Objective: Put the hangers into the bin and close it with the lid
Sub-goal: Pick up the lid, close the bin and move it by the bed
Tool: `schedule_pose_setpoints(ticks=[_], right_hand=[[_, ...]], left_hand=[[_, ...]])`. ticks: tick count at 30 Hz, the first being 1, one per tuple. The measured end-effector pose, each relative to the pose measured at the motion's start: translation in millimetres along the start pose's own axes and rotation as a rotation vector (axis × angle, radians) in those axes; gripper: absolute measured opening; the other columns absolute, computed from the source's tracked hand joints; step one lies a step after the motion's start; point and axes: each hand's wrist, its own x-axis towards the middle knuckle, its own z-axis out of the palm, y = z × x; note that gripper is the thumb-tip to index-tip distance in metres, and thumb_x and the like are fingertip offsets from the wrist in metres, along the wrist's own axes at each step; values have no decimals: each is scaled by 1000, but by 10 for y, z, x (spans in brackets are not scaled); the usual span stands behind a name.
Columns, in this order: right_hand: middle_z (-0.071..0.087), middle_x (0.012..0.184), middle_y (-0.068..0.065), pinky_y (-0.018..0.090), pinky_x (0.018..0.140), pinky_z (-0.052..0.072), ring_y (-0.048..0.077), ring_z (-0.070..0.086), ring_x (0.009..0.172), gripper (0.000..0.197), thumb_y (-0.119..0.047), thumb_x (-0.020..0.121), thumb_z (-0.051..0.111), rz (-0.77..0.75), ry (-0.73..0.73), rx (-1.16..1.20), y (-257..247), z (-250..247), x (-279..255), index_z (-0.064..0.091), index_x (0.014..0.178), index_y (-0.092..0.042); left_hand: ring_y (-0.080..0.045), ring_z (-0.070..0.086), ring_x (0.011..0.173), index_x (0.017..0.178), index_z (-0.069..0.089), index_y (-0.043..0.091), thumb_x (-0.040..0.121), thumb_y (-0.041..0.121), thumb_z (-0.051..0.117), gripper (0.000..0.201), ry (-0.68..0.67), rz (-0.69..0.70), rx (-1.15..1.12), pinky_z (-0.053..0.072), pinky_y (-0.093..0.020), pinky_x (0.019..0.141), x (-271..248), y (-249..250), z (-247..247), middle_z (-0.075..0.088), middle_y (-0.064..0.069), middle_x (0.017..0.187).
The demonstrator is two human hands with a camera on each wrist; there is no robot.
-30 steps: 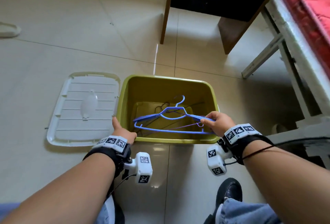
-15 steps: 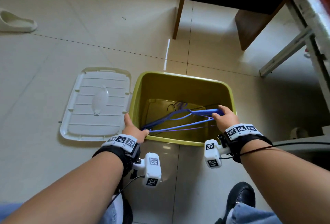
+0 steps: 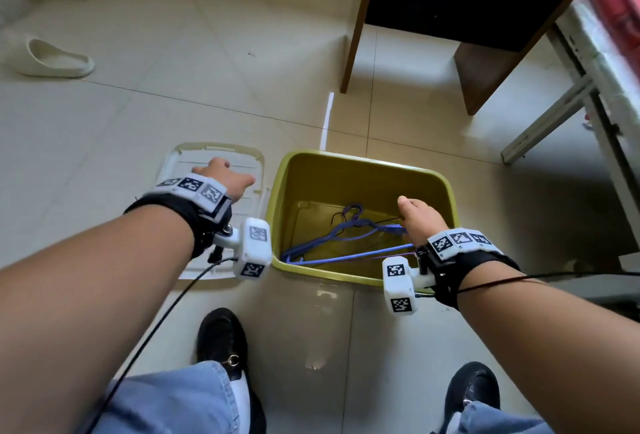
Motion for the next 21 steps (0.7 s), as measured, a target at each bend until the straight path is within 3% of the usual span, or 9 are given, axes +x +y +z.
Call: schedule_pose_setpoints(ticks=[2, 4, 8, 11, 15, 17, 19, 21], right_hand=[[52, 138, 16, 49, 106, 41, 35, 50, 127, 52, -40, 97, 40, -2, -76, 130, -204, 177, -60, 46, 137, -7], [56, 129, 10, 48, 102, 45, 30, 55, 120, 49, -40, 97, 39, 7, -128, 234, -398, 377, -131, 48, 135, -10], [62, 116, 3, 40, 91, 48, 23, 59, 109, 34, -43, 94, 45, 49, -227, 382, -760, 848, -339, 57, 112, -17], [63, 111, 5, 44, 95, 48, 24, 59, 107, 34, -41, 94, 47, 58, -306, 437, -946, 1239, -470, 58, 112, -14], [60, 100, 3, 38, 77, 48, 24, 56, 101, 34, -41, 95, 47, 86, -419, 488, -1119, 1692, -601, 59, 110, -12], [60, 109, 5, 39, 87, 47, 23, 56, 107, 38, -40, 96, 46, 110, -451, 491, -1144, 1882, -620, 57, 117, -10], [59, 120, 8, 41, 100, 43, 24, 54, 117, 41, -39, 97, 44, 128, -496, 464, -1129, 2087, -641, 54, 122, -9], [58, 130, 10, 42, 104, 40, 26, 52, 124, 44, -39, 96, 45, 152, -529, 386, -1076, 2320, -650, 53, 126, -7]], left_hand=[[-38, 46, 130, 143, 41, 21, 81, 52, 61, 72, 30, 34, 3, 38, -41, 108, 102, -58, -347, 45, -15, 146], [-36, 46, 129, 140, 44, 20, 81, 53, 61, 70, 62, 38, 12, 39, -41, 108, 156, -158, -636, 48, -13, 145], [-35, 48, 129, 141, 44, 14, 85, 49, 60, 68, 101, 34, 24, 39, -40, 106, 215, -439, -1022, 49, -12, 144], [-35, 49, 128, 141, 44, 11, 87, 49, 58, 68, 82, 11, -8, 41, -40, 106, 283, -720, -1103, 50, -13, 145], [-35, 56, 115, 129, 53, 11, 88, 45, 59, 53, 19, -46, -82, 47, -43, 101, 375, -1109, -945, 56, -15, 136], [-36, 58, 110, 123, 57, 7, 91, 42, 57, 47, -22, -81, -99, 49, -44, 99, 425, -1273, -808, 58, -18, 130], [-38, 57, 112, 127, 55, 3, 91, 41, 57, 52, -64, -123, -100, 48, -45, 99, 496, -1434, -663, 59, -19, 128], [-38, 57, 114, 131, 54, 4, 90, 42, 57, 56, -94, -161, -115, 48, -44, 99, 589, -1572, -530, 59, -19, 129]])
